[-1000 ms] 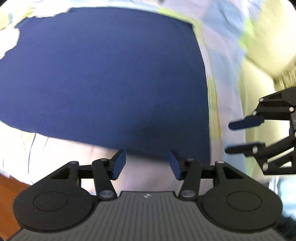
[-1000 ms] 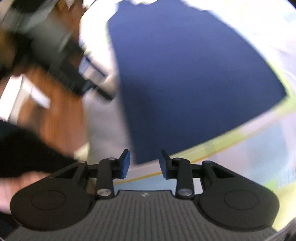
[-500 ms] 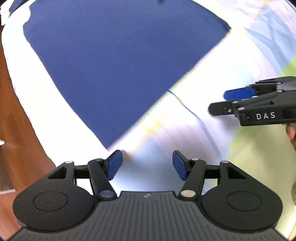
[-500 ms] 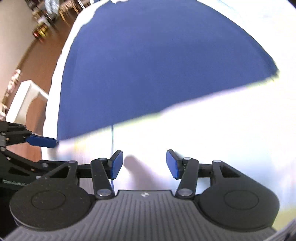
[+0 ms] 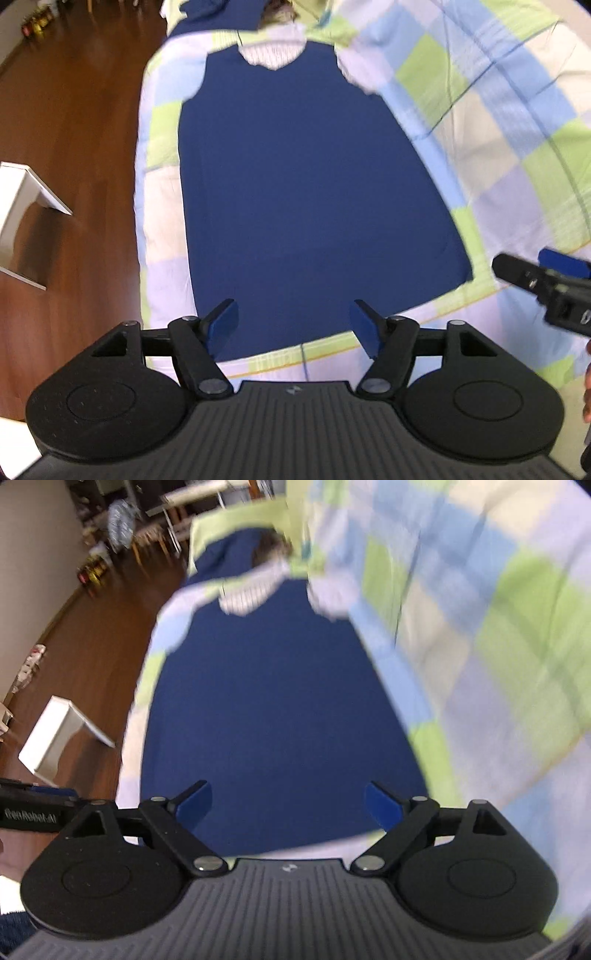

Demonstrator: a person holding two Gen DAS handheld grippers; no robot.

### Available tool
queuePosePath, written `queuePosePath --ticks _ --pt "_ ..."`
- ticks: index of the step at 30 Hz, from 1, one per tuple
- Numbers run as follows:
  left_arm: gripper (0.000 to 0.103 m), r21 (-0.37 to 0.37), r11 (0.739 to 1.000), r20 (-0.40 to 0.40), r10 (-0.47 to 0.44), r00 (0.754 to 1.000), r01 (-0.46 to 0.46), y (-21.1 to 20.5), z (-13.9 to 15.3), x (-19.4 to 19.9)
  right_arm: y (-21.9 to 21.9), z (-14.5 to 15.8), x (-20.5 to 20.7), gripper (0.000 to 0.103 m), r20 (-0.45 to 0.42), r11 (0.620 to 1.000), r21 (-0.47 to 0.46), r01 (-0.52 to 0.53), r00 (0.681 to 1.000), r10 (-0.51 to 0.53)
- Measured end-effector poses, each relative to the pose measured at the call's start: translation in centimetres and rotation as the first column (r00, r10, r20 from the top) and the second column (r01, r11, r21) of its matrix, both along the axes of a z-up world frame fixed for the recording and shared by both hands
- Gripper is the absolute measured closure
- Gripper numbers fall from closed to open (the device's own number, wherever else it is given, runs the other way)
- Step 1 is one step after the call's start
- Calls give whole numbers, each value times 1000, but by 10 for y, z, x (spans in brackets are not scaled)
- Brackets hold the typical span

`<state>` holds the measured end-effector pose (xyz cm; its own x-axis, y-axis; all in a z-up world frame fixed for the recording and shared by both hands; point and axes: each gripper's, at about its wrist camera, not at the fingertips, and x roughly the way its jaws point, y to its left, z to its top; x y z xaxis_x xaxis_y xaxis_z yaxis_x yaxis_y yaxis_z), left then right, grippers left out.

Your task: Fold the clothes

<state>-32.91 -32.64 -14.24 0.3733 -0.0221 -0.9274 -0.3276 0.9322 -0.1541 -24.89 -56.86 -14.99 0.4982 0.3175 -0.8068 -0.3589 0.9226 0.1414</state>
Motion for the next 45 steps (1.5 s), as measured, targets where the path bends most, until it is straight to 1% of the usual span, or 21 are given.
queuePosePath --ticks 2,4,6,8,12,16,20,24,26,31,38,45 --pt "34 -18 999 0 33 999 -33 -6 12 -2 3 26 -7 10 26 1000 14 -21 999 21" --pt "34 -22 998 -4 59 998 -60 -9 18 -6 4 36 -13 10 35 999 8 -38 999 38" --pt "34 -3 997 -18 78 997 -79 -17 17 -15 6 41 -24 10 37 999 1 -53 998 53" --pt "34 43 994 -42 104 994 -102 -27 18 -21 4 45 -28 10 26 998 -3 -66 997 66" --pt "34 90 987 -25 135 991 -132 -33 31 -25 1 52 -43 10 16 997 -13 -76 997 76" --pt "34 108 985 -15 137 990 -135 -42 40 -34 -7 58 -56 9 13 997 2 -80 997 80" --pt "34 121 984 -15 134 991 -132 -49 45 -38 -9 64 -62 9 19 996 -10 -83 996 83" --pt "33 141 984 22 110 994 -112 -57 62 -42 -11 77 -69 9 39 996 2 -84 996 84" --pt "33 162 981 57 97 994 -105 -59 74 -44 -10 86 -73 8 57 996 10 -85 995 84" --pt "33 167 979 89 105 990 -119 -58 89 -48 -9 102 -79 8 87 995 27 -92 992 89" --pt "33 154 980 62 116 991 -125 -57 88 -51 -4 113 -85 7 98 994 18 -107 990 105" --pt "33 148 984 40 93 995 -98 -61 85 -47 -4 115 -90 7 89 995 3 -101 991 100"
